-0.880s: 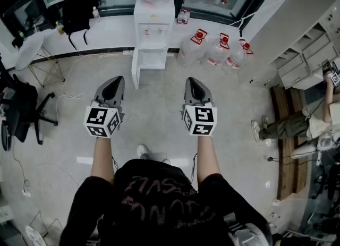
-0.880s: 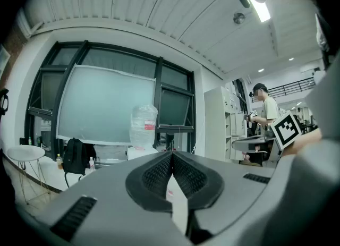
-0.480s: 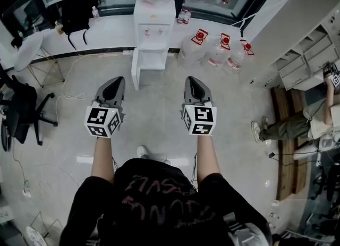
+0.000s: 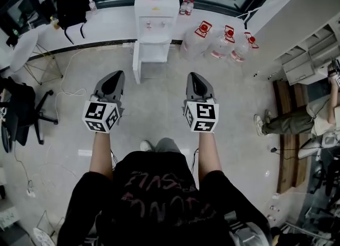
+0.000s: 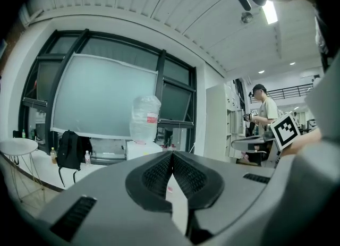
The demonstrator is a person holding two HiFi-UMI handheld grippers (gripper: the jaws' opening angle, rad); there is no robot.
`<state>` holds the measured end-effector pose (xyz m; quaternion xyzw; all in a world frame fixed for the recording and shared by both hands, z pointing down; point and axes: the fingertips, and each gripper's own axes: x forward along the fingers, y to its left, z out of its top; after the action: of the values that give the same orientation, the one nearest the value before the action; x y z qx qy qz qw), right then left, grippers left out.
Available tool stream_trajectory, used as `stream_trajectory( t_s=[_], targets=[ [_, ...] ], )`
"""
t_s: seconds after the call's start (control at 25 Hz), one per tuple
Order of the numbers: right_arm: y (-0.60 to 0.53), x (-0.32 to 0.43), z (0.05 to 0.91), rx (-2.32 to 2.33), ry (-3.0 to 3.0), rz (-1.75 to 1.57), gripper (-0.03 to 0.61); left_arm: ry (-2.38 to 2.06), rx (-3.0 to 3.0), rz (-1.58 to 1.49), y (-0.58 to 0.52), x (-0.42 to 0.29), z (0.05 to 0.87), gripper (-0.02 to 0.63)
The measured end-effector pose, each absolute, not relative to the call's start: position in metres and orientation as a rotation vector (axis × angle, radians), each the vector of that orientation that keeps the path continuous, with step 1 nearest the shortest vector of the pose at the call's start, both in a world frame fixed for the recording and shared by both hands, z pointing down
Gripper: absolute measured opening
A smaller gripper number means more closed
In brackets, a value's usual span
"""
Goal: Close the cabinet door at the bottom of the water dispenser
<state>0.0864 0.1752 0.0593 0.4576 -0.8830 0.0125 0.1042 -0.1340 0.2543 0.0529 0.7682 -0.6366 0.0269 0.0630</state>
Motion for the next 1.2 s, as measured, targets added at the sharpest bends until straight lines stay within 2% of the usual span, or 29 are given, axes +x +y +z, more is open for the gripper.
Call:
stream_trajectory(
  t_s=[0.36,0.76,1.2],
  targets=[
    [0.107,0.077,0.092,1.329,-2.572,0.098,0.012,-1.834,2.300,0.174,0.195,-0.141,0.097,0.008],
    [-0.047,0.036,0.137,1.196,-2.613,0.132,0.012,-1.874,2.176,0.226,0.068,-0.178,0.144,0.008],
    [-0.148,-0.002,0.227,0.986,-2.593,0.219,0.012,-1.839,2.023,0.278,-0.014,-0.197,0.234,0.008]
  ],
)
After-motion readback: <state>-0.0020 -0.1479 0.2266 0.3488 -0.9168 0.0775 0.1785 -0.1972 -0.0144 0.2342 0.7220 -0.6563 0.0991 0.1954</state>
